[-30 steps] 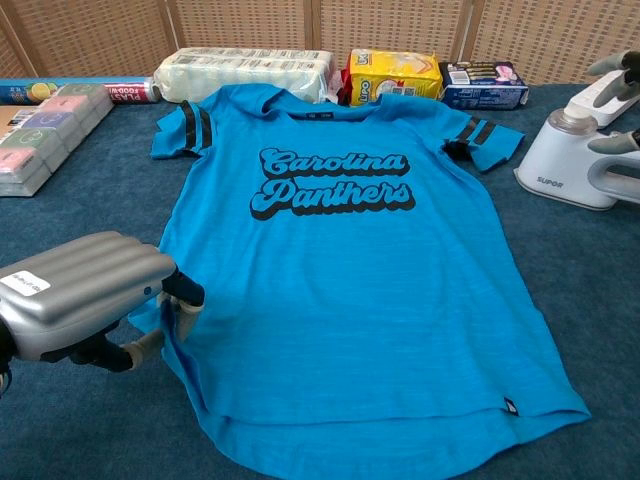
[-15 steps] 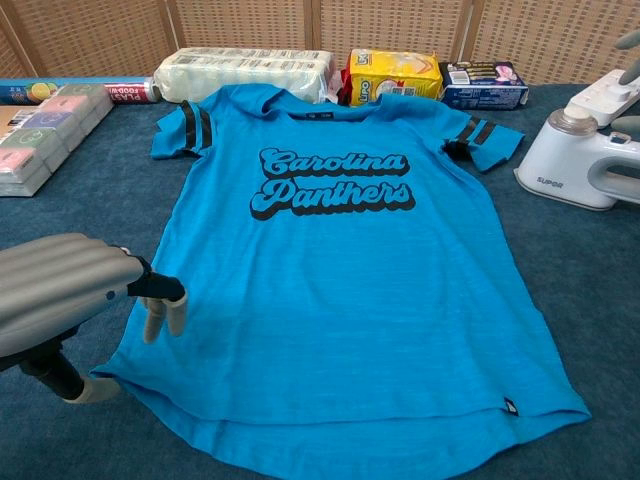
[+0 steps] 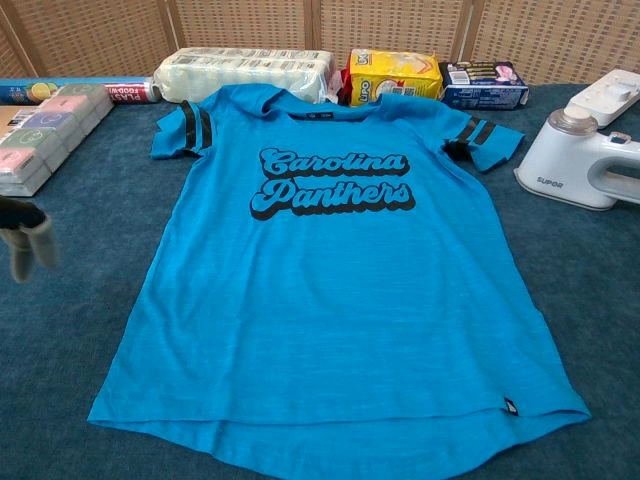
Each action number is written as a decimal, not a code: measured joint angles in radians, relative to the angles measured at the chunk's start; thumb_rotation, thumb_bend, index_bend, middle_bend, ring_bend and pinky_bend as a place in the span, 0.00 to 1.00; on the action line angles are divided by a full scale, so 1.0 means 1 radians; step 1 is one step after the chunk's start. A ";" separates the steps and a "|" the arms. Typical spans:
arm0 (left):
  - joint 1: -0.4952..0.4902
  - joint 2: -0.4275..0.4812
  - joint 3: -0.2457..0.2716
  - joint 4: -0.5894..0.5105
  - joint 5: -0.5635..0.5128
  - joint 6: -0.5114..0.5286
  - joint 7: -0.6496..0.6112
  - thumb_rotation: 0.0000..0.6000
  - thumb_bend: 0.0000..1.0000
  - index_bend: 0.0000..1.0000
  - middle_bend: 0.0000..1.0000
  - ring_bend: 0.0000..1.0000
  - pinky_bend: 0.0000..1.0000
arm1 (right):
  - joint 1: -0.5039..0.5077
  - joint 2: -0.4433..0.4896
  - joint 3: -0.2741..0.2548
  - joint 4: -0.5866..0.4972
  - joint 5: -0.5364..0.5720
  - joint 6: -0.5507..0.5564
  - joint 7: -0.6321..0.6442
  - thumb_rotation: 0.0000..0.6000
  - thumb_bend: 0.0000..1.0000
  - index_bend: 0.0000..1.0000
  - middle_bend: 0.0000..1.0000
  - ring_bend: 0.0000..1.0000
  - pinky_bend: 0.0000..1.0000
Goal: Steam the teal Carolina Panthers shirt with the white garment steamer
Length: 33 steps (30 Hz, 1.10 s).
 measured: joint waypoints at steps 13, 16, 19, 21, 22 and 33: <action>0.129 0.119 -0.061 0.136 -0.063 0.172 -0.229 1.00 0.19 0.39 0.47 0.33 0.34 | -0.118 0.047 -0.048 -0.086 -0.030 0.155 -0.013 0.79 0.32 0.27 0.39 0.38 0.36; 0.165 0.125 -0.077 0.179 -0.080 0.205 -0.292 1.00 0.19 0.39 0.47 0.33 0.34 | -0.148 0.054 -0.071 -0.093 -0.048 0.189 -0.018 0.79 0.32 0.30 0.40 0.40 0.37; 0.208 0.134 -0.090 0.222 -0.103 0.231 -0.347 1.00 0.19 0.39 0.47 0.33 0.34 | -0.183 0.059 -0.094 -0.107 -0.070 0.232 -0.023 0.79 0.32 0.33 0.41 0.40 0.37; 0.227 0.139 -0.096 0.238 -0.110 0.241 -0.373 1.00 0.19 0.39 0.47 0.33 0.34 | -0.203 0.064 -0.112 -0.117 -0.090 0.253 -0.029 0.79 0.32 0.34 0.41 0.41 0.37; 0.233 0.140 -0.098 0.244 -0.111 0.245 -0.387 1.00 0.19 0.39 0.47 0.33 0.34 | -0.210 0.066 -0.120 -0.120 -0.098 0.258 -0.033 0.79 0.32 0.34 0.41 0.41 0.37; 0.267 0.121 -0.120 0.326 -0.089 0.236 -0.484 1.00 0.19 0.39 0.47 0.33 0.34 | -0.299 0.080 -0.178 -0.153 -0.168 0.327 -0.012 0.80 0.32 0.39 0.44 0.43 0.37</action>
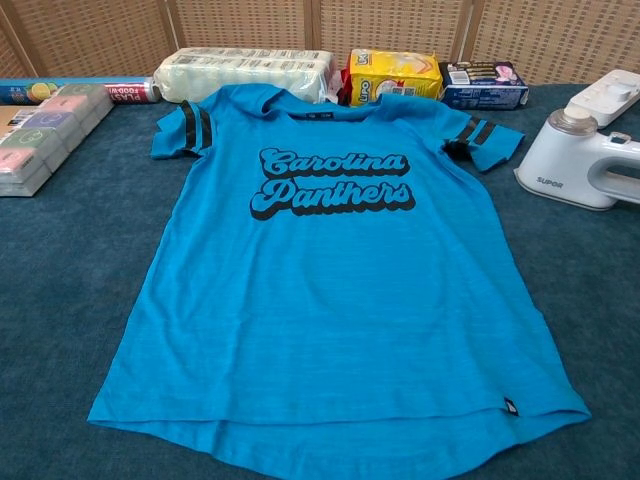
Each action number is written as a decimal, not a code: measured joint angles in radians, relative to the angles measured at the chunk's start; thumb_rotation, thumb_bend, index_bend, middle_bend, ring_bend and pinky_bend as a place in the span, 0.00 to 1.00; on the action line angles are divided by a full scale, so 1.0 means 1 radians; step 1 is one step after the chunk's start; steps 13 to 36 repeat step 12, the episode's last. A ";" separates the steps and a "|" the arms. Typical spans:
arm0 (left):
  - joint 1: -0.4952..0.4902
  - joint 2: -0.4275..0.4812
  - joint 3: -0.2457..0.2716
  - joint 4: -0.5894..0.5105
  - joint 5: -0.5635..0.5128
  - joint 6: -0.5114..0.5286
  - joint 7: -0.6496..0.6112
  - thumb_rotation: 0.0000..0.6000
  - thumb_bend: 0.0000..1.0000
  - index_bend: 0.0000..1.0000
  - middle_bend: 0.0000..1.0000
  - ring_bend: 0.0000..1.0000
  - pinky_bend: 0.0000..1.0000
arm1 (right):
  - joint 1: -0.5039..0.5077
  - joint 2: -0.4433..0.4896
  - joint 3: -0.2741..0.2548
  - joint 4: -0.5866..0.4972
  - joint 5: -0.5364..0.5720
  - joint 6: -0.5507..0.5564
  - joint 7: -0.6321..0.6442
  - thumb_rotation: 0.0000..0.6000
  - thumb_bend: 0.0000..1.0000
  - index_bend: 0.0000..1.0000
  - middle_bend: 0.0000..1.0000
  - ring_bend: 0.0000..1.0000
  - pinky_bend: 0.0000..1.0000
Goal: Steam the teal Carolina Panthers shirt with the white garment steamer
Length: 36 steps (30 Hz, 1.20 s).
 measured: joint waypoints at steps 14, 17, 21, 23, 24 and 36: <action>-0.028 -0.017 -0.031 -0.008 0.018 -0.066 0.018 1.00 0.19 0.39 0.47 0.33 0.34 | -0.027 -0.003 0.005 0.006 -0.021 0.014 0.017 0.80 0.32 0.40 0.44 0.43 0.37; -0.028 -0.017 -0.031 -0.008 0.018 -0.066 0.018 1.00 0.19 0.39 0.47 0.33 0.34 | -0.027 -0.003 0.005 0.006 -0.021 0.014 0.017 0.80 0.32 0.40 0.44 0.43 0.37; -0.028 -0.017 -0.031 -0.008 0.018 -0.066 0.018 1.00 0.19 0.39 0.47 0.33 0.34 | -0.027 -0.003 0.005 0.006 -0.021 0.014 0.017 0.80 0.32 0.40 0.44 0.43 0.37; -0.028 -0.017 -0.031 -0.008 0.018 -0.066 0.018 1.00 0.19 0.39 0.47 0.33 0.34 | -0.027 -0.003 0.005 0.006 -0.021 0.014 0.017 0.80 0.32 0.40 0.44 0.43 0.37; -0.028 -0.017 -0.031 -0.008 0.018 -0.066 0.018 1.00 0.19 0.39 0.47 0.33 0.34 | -0.027 -0.003 0.005 0.006 -0.021 0.014 0.017 0.80 0.32 0.40 0.44 0.43 0.37; -0.028 -0.017 -0.031 -0.008 0.018 -0.066 0.018 1.00 0.19 0.39 0.47 0.33 0.34 | -0.027 -0.003 0.005 0.006 -0.021 0.014 0.017 0.80 0.32 0.40 0.44 0.43 0.37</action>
